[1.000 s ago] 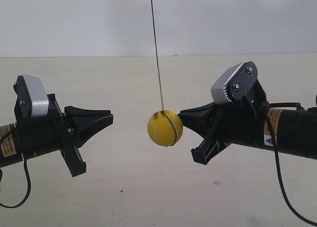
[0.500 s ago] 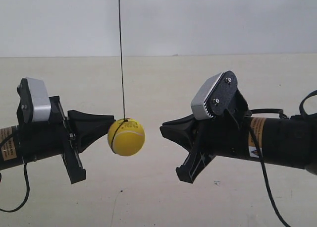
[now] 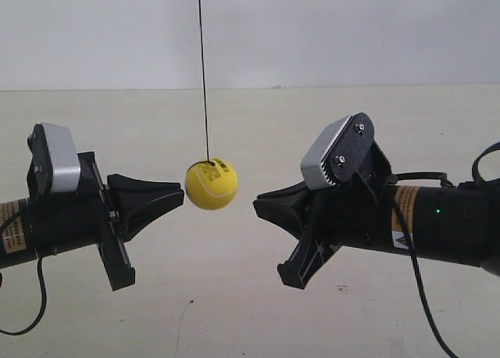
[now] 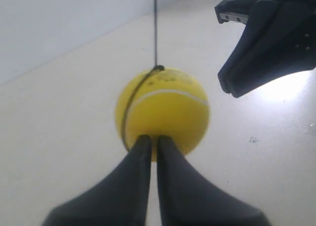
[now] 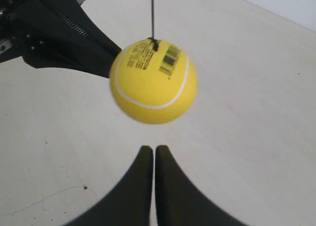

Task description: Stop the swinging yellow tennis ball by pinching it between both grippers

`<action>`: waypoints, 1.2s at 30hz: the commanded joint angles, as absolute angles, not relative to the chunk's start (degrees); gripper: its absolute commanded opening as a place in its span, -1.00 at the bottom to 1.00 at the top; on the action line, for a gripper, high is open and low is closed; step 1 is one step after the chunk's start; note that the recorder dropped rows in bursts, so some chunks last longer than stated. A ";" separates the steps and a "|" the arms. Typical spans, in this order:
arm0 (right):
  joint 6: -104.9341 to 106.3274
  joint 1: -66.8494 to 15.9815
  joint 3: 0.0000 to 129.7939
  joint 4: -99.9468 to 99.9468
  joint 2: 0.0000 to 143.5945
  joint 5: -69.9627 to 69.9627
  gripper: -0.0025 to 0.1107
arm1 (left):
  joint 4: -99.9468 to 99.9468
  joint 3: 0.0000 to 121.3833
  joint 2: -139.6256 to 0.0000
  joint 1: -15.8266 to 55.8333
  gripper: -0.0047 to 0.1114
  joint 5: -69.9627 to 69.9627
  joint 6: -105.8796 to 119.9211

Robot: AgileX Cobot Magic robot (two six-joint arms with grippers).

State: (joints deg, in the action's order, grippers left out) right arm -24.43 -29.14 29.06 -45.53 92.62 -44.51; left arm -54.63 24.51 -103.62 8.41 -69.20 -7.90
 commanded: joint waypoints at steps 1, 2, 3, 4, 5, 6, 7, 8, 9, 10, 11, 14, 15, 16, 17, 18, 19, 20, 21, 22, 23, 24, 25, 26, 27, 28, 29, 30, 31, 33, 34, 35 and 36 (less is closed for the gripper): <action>-24.60 -29.21 29.35 -45.81 92.69 -44.69 -0.96 | -55.12 24.70 -103.75 8.77 -0.84 -69.96 -8.05; -24.60 -29.21 29.35 -45.81 92.69 -44.69 -0.96 | -55.12 24.70 -103.75 8.77 -0.84 -69.96 -8.05; -24.40 -29.21 29.35 -45.80 92.69 -44.69 -0.96 | -55.12 24.70 -103.75 8.77 -0.84 -69.96 -8.05; -23.46 -29.21 29.35 -45.49 92.69 -44.80 -0.96 | -54.46 24.70 -103.75 8.77 -0.84 -69.96 -8.05; -21.73 -29.21 29.35 -44.82 92.69 -44.80 -0.96 | -53.84 24.70 -103.75 8.77 -0.84 -69.96 -8.05; -19.97 -29.21 29.35 -43.69 92.69 -44.68 -0.96 | -53.44 24.70 -103.75 8.77 -0.84 -69.96 -8.05; -18.30 -29.21 29.35 -42.09 92.69 -44.33 -0.96 | -53.32 24.70 -103.75 8.77 -0.84 -69.96 -8.05; -17.43 -29.21 29.35 -40.33 92.69 -43.59 -0.96 | -53.34 24.70 -103.75 8.77 -0.84 -69.96 -8.05; -16.32 -29.21 29.35 -38.86 92.69 -42.87 -0.96 | -53.34 24.70 -103.75 8.77 -0.84 -69.96 -8.05; -15.52 -29.21 29.35 -37.70 92.69 -42.11 -0.96 | -53.34 24.70 -103.75 8.77 -0.84 -69.96 -8.05; -14.53 -29.21 29.35 -36.70 92.69 -41.65 -0.96 | -53.34 24.70 -103.75 8.77 -0.84 -69.96 -8.05; -13.52 -29.21 29.35 -35.67 92.69 -41.28 -0.96 | -53.34 24.70 -103.75 8.77 -0.84 -69.96 -8.05; -13.54 -29.21 29.35 -35.66 92.69 -41.38 -0.96 | -53.34 24.70 -103.75 8.77 -0.84 -69.96 -8.05; -13.54 -29.21 29.35 -35.66 92.69 -41.51 -0.96 | -53.34 24.70 -103.75 8.77 -0.84 -69.96 -8.05; -14.19 -29.21 29.35 -35.66 92.69 -41.50 -0.96 | -53.34 24.70 -103.75 8.77 -0.84 -69.96 -8.05; -15.11 -29.21 29.35 -35.66 92.69 -41.63 -0.96 | -53.44 24.70 -103.75 8.77 -0.84 -69.96 -8.05; -15.65 -29.21 29.35 -36.10 92.69 -41.72 -0.96 | -53.55 24.70 -103.75 8.77 -0.84 -69.96 -8.05; -16.16 -29.21 29.35 -36.71 92.69 -42.06 -0.96 | -53.69 24.70 -103.75 8.77 -0.84 -69.96 -8.05; -16.65 -29.21 29.35 -37.17 92.69 -42.19 -0.96 | -53.95 24.70 -103.75 8.77 -0.84 -69.96 -8.05; -17.60 -29.21 29.35 -37.88 92.69 -42.19 -0.96 | -54.28 24.70 -103.75 8.77 -0.84 -69.96 -8.05; -18.34 -29.21 29.35 -38.76 92.69 -42.56 -0.96 | -54.77 24.70 -103.75 8.77 -0.84 -69.96 -8.05; -19.17 -29.21 29.35 -39.70 92.69 -42.81 -0.96 | -54.96 24.70 -103.75 8.77 -0.84 -69.96 -8.05; -19.88 -29.21 29.35 -40.16 92.69 -43.16 -0.96 | -55.13 24.70 -103.75 8.77 -0.84 -69.96 -8.05; -20.76 -29.21 29.35 -40.90 92.69 -43.45 -0.96 | -55.39 24.70 -103.75 8.77 -0.84 -69.96 -8.05; -21.29 -29.21 29.35 -41.49 92.69 -44.01 -0.96 | -55.53 24.70 -103.75 8.77 -0.84 -69.96 -8.05; -21.86 -29.21 29.35 -42.16 92.69 -44.41 -0.96 | -56.04 24.70 -103.75 8.77 -0.84 -69.96 -8.18; -22.68 -29.21 29.35 -42.70 92.69 -44.81 -0.96 | -56.51 24.70 -103.75 8.77 -0.84 -69.96 -8.29; -22.87 -29.21 29.35 -43.00 92.69 -45.09 -0.96 | -56.94 24.70 -103.75 8.77 -0.84 -69.96 -8.29; -22.87 -29.21 29.35 -42.97 92.69 -45.22 -0.96 | -57.06 24.70 -103.75 8.77 -0.84 -69.96 -8.29; -22.87 -29.21 29.35 -43.09 92.69 -45.22 -0.96 | -55.91 24.70 -103.75 9.38 -0.84 -69.96 -8.29; -22.87 -29.21 29.35 -43.09 92.69 -45.22 -0.96 | -55.91 24.70 -103.75 9.37 -0.84 -69.96 -8.29; -22.87 -29.21 29.35 -43.24 92.69 -45.22 -0.96 | -55.91 24.70 -103.75 9.37 -0.84 -69.96 -8.29; -22.87 -29.21 29.35 -43.24 92.69 -45.22 -0.96 | -55.91 24.70 -103.75 9.37 -0.84 -69.96 -8.29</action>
State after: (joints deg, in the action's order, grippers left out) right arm -22.73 -29.14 29.06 -42.57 92.62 -44.63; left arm -56.38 24.61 -103.62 8.87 -69.34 -7.90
